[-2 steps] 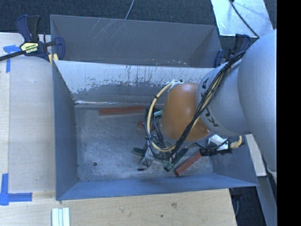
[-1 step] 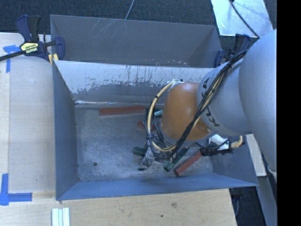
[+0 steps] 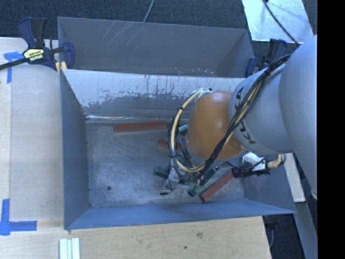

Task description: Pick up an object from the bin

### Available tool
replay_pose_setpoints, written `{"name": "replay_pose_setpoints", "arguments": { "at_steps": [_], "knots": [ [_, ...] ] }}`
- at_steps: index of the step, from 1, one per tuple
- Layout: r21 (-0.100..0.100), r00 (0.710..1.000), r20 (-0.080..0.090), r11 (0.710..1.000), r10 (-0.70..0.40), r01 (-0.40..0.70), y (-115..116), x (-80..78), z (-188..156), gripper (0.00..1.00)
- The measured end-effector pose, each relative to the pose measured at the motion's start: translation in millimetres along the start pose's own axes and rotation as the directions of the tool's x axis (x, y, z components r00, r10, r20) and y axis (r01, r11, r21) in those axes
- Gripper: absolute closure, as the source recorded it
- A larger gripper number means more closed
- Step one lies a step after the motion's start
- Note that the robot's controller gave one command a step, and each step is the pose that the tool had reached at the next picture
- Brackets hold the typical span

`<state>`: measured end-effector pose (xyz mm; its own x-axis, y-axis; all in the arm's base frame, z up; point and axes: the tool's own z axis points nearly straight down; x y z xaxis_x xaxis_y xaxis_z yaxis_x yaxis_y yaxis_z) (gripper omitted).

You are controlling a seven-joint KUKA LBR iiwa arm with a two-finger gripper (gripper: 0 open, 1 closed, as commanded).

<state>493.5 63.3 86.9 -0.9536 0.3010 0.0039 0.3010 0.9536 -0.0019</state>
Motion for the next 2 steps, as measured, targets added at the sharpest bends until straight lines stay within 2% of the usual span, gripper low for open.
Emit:
{"name": "replay_pose_setpoints", "arguments": {
  "at_steps": [2],
  "knots": [
    [-0.004,1.000,0.008,1.000,0.000,0.000,0.4,-1.9,-27.8,1.00]
  ]
}}
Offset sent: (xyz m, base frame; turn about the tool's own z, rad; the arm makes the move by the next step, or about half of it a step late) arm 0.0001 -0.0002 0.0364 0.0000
